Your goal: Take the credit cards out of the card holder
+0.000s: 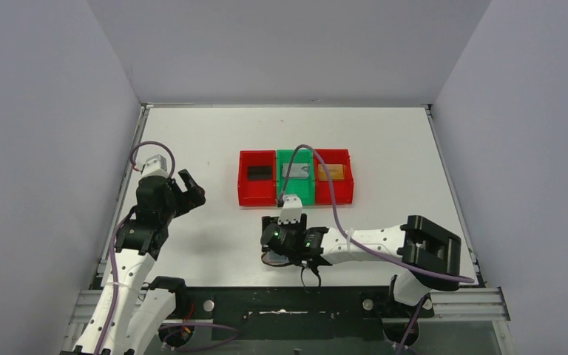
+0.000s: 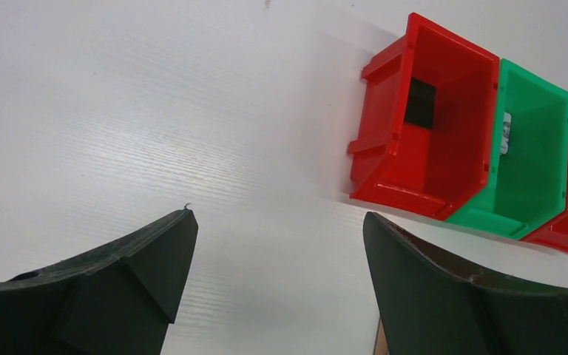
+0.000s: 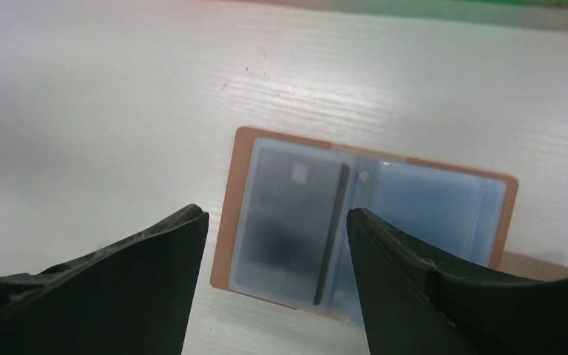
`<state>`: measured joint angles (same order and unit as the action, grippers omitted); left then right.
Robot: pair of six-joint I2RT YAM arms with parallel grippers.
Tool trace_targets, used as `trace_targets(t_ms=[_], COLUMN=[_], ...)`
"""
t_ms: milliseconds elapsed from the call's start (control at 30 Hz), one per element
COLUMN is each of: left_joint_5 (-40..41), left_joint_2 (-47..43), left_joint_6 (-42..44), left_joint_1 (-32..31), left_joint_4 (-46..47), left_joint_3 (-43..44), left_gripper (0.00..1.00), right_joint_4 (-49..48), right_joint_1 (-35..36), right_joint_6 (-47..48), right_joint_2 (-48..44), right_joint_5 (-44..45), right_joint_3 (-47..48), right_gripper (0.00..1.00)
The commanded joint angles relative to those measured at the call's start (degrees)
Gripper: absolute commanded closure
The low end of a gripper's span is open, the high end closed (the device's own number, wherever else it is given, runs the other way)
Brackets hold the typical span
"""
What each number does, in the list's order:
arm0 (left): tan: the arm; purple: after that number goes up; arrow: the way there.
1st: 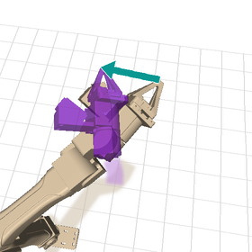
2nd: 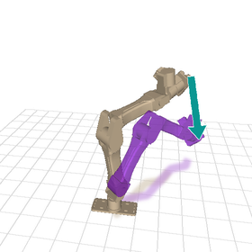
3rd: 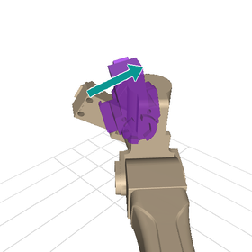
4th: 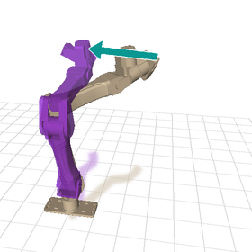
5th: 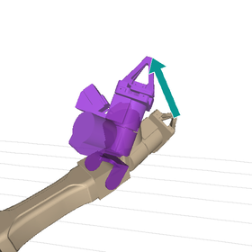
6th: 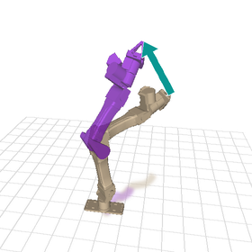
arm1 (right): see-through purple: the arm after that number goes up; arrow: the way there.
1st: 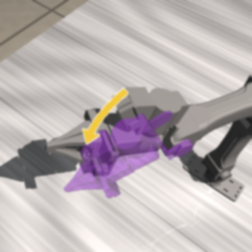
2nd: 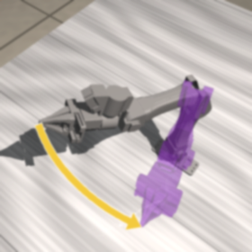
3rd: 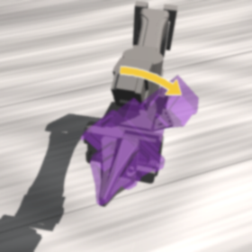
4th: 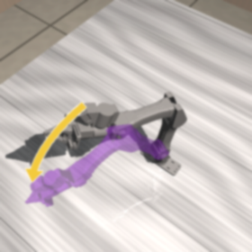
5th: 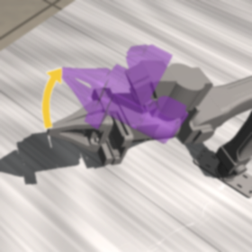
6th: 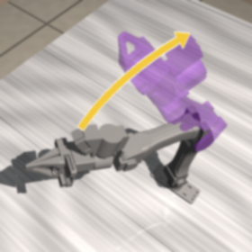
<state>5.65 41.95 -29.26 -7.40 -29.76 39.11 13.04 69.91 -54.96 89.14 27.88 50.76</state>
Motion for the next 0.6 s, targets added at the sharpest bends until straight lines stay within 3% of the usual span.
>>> trace_targets(t_ms=[0,233,567], left_joint_5=[-0.7,-0.5,-0.6], left_joint_2=[0.0,0.1,0.5], left_joint_6=[1.1,1.1,1.1], left_joint_1=[0.2,0.2,0.2], left_joint_4=[2.9,2.8,2.8], left_joint_3=[0.3,0.1,0.2], left_gripper=[0.16,0.16,0.16], right_joint_4=[8.0,11.8,9.6], right_joint_1=[3.7,5.8,5.8], right_joint_6=[-13.4,-17.7,-15.9], right_joint_2=[4.6,8.4,11.3], right_joint_5=[9.5,10.6,9.0], right_joint_3=[4.8,6.5,6.9], right_gripper=[0.32,0.42,0.49])
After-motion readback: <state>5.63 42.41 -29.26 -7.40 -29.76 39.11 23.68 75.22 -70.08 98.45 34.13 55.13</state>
